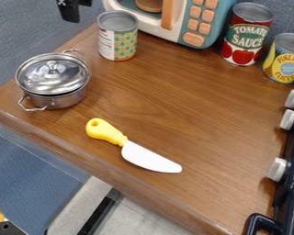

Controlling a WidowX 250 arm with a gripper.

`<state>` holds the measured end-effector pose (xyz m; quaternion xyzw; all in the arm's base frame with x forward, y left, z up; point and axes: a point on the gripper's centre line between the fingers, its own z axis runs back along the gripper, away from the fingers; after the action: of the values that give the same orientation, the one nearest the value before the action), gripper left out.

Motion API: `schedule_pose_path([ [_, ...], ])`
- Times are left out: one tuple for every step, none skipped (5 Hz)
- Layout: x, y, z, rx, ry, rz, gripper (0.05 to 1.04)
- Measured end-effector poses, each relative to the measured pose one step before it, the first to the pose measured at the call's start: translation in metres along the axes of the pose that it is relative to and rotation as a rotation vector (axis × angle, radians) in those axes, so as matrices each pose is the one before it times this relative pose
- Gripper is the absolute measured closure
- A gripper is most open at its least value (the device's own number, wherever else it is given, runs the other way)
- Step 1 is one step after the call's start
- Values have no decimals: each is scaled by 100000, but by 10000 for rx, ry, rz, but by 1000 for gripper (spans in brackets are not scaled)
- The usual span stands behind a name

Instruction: Move the can to the lower right of the table

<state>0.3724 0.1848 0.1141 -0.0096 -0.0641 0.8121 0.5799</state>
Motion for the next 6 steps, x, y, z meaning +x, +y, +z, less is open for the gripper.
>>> schedule_pose_path([
  [-1399,-830,-706,33,454,-436,82],
  [-1137,-400,-357,-239,40,-521,82],
  [-1757,149,-546,95,84,-697,82],
  [-1871,1085,-1370,534,66,-628,83],
  [-2289,574,-61,248,-286,-724,83],
  [-2682,912,225,48,187,-645,83],
])
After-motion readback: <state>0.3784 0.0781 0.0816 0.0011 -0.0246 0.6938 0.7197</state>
